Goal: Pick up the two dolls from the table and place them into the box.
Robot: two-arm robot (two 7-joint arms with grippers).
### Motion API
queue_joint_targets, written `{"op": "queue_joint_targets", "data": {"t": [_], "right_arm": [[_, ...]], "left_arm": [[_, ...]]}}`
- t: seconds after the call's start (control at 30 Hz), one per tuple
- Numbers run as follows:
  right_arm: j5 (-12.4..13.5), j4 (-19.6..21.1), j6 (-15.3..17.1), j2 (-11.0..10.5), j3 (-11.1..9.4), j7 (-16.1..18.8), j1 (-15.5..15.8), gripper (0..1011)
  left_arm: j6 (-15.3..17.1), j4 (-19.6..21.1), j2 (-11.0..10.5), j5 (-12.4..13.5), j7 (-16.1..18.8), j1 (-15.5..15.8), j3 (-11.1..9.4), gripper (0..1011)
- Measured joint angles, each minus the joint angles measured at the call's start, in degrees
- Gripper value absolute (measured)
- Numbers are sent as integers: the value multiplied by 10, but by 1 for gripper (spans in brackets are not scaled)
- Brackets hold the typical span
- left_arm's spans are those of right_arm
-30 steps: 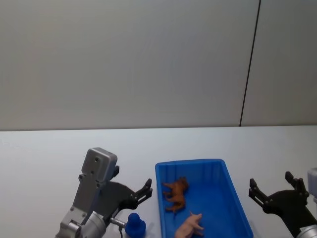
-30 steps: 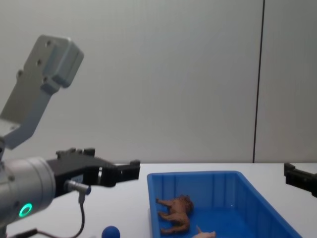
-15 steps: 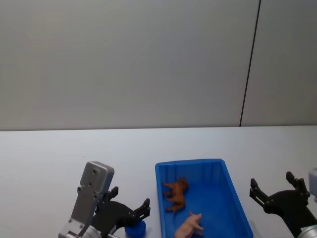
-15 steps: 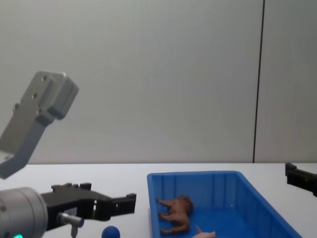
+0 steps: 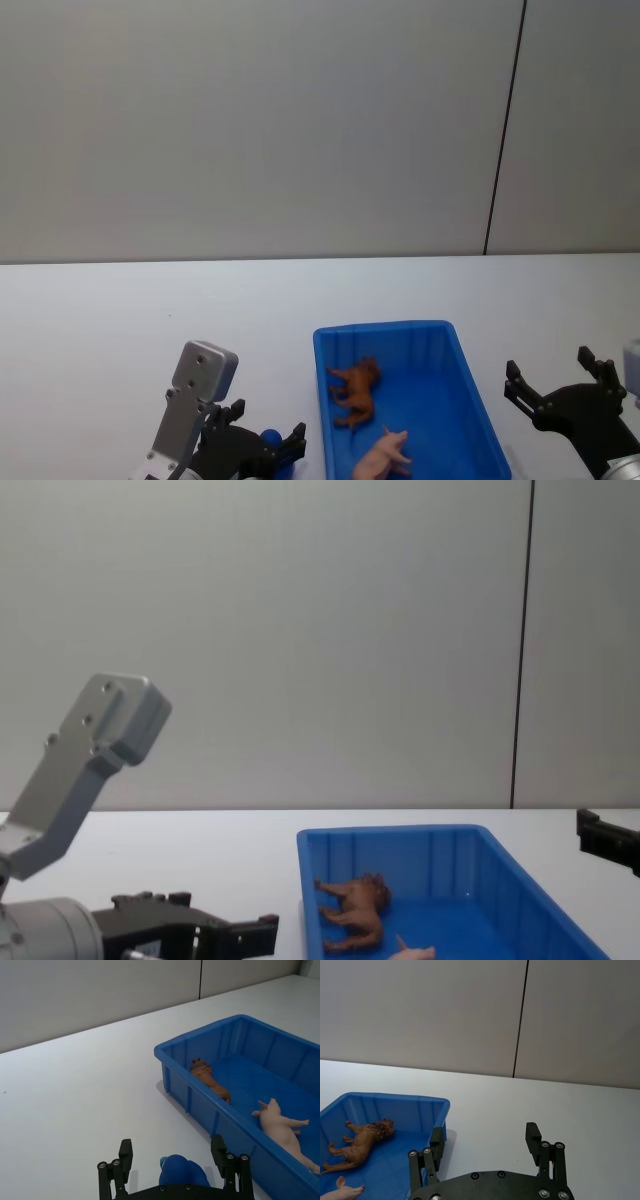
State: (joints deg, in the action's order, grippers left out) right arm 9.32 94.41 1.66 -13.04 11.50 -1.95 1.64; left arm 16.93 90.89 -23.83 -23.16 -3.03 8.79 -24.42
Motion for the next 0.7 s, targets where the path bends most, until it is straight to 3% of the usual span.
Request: {"op": "queue_joint_targets", "data": {"t": [0.23,0.47,0.7], "right_arm": [[0,0,0,0,0,0,0,1001],[0,0,0,0,0,0,0,1001],[0,0,0,0,0,0,0,1001]], "left_arm": [[7,-18,6,8,-9,6,-2,882],[12,-33,10,14,-12,8,-2,682],[10,-39,11,18,-11,7,-2,414]]}}
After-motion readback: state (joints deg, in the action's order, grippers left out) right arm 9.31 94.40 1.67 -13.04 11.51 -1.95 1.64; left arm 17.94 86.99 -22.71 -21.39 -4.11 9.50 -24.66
